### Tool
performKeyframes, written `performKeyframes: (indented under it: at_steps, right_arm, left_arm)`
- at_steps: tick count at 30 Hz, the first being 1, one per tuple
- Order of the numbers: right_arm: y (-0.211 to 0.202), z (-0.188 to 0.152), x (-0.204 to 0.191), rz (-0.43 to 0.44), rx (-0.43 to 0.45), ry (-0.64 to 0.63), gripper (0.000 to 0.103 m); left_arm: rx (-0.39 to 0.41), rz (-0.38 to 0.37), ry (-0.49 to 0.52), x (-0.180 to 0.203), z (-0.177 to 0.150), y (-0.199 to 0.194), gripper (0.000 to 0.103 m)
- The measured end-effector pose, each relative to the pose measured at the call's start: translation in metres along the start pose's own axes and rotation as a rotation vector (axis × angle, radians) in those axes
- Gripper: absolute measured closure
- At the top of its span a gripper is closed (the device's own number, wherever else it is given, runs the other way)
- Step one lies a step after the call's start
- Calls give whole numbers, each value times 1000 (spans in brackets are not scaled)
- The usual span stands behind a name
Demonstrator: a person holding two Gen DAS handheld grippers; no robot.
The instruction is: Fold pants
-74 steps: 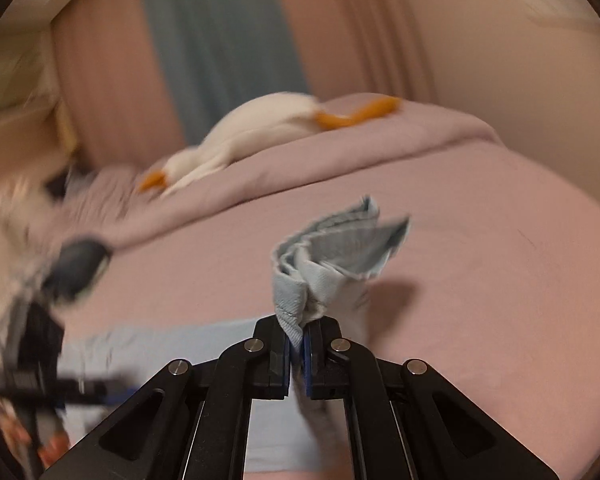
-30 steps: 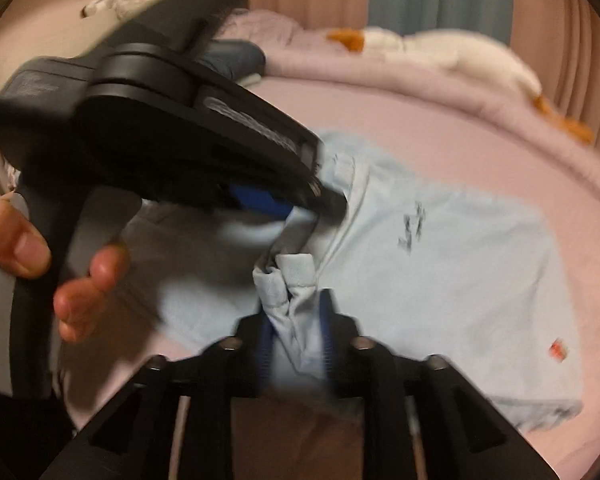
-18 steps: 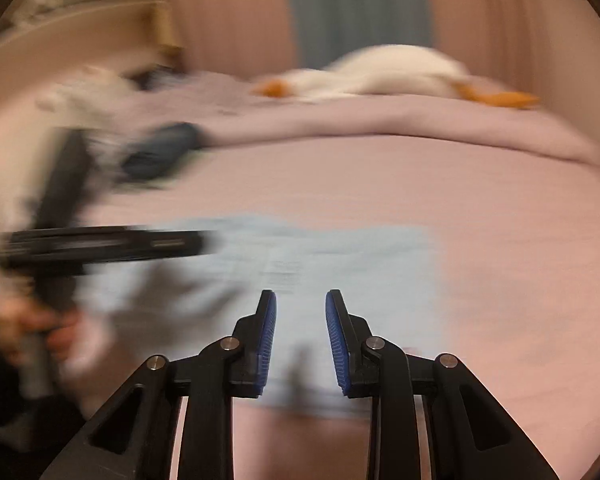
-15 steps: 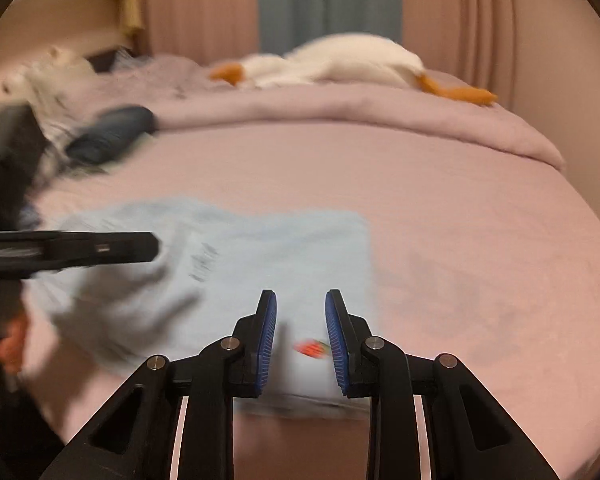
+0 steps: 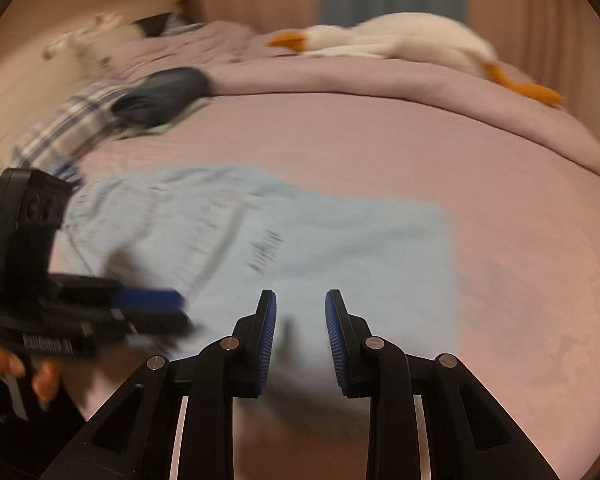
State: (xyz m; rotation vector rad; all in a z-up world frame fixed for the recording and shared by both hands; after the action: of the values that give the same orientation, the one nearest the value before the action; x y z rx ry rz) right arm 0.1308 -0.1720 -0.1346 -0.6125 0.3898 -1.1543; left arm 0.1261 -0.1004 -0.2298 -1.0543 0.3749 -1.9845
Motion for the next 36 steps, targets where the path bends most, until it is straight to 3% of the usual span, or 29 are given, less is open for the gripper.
performKeyframes:
  at_steps: [6, 10, 13, 16, 18, 25, 28, 30, 32, 36]
  right_arm:
    - [63, 8, -40, 118, -87, -145, 90]
    - [98, 11, -60, 174, -146, -160, 94]
    - [104, 21, -65, 184, -138, -145, 96]
    - [87, 30, -51, 185, -96, -36, 96]
    - [69, 27, -48, 178, -69, -31, 96]
    - [28, -43, -48, 105, -147, -85, 95]
    - [2, -59, -54, 107, -117, -86, 96]
    - [-16, -60, -50, 122, -105, -46, 96]
    - [-28, -52, -40, 109, -68, -10, 96]
    - [-35, -34, 4, -2, 3, 94, 96]
  left_arm:
    - [-2, -34, -54, -2, 2, -9, 68]
    - [5, -22, -67, -4, 2, -14, 68]
    - [6, -18, -68, -4, 1, -15, 67]
    - [8, -14, -69, -4, -1, -18, 67]
    - [9, -7, -66, 0, 3, -11, 67]
    - [11, 5, -55, 3, 1, -10, 67]
    - [12, 17, -39, 1, 1, -12, 67]
    - [14, 58, -31, -5, 0, -18, 58]
    - [34, 45, -55, -10, -2, -31, 58]
    - [81, 79, -76, -23, -7, -64, 56]
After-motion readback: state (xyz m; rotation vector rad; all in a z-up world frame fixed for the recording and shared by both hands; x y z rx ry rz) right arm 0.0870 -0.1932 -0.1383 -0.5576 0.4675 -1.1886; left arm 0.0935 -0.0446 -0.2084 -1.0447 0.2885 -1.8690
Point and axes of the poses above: each gripper's, at about its wrist camera, not at the fingertips, and y roughly the way its jaws point, x to its right, z to its top, the point moved 8 cm from there along y, roughly the way its jaws point, and after that the axes turned 9 degrees about x, right-handed, at the moved point
